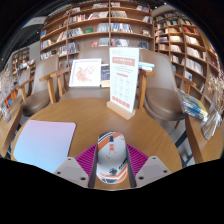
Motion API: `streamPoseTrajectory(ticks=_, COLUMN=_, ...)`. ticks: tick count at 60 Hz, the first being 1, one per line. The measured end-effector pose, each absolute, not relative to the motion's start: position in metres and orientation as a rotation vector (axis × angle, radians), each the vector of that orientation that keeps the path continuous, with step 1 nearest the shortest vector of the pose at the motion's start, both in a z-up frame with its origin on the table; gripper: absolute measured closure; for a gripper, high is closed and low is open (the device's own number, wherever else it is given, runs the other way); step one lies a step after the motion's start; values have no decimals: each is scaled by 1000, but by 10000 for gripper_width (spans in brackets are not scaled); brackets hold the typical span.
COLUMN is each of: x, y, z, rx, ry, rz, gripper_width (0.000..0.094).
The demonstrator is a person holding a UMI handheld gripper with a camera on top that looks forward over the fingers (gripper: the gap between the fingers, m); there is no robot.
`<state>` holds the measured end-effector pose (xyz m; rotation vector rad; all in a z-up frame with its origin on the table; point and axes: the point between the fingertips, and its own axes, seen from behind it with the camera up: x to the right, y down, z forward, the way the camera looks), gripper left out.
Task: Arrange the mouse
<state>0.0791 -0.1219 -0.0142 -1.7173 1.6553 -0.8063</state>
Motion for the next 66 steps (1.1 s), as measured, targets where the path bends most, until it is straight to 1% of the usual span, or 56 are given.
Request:
streamPoseTrajectory(ticks=4, x=75, y=-127, z=-12, rx=-1732, ry=1685, rz=-839, gripper_width=487)
streamPoseTrajectory(ticks=11, x=67, y=-108, z=22, rx=-1673, ry=1679, rz=-849, gripper_width=496)
streamPoseTrajectory(ticks=17, x=62, y=-66, z=58, rx=-1633, ry=1627, rz=-801, gripper_width=495)
streamPoseTrajectory(ticks=22, x=63, y=-19, z=77, rx=-1641, ry=1580, rz=-777, gripper_width=495)
streamPoseTrajectory(ticks=25, x=65, y=9, z=82, rx=-1638, ry=1554, rz=-766, gripper_width=496)
streamPoseTrajectory(ticks=33, x=63, y=74, z=59, rx=-1675, ry=1561, rz=-662, gripper_width=497)
streamPoseTrajectory(ticks=41, x=63, y=101, z=24, rx=-1730, ry=1580, rz=-687, gripper_width=495)
streamPoseTrajectory(ticks=51, x=63, y=110, z=-2, rx=-1768, ry=1608, rz=-716, gripper_width=494)
streamPoseTrajectory(ticks=59, x=63, y=109, z=-10, rx=-1776, ry=1612, rz=-747, gripper_width=477)
streamPoseTrajectory(ticks=62, x=63, y=109, z=-10, rx=-1786, ry=1610, rz=-763, gripper_width=463)
streamPoseTrajectory(ticks=66, x=62, y=109, z=-12, rx=-1798, ry=1612, rz=-770, gripper_width=420)
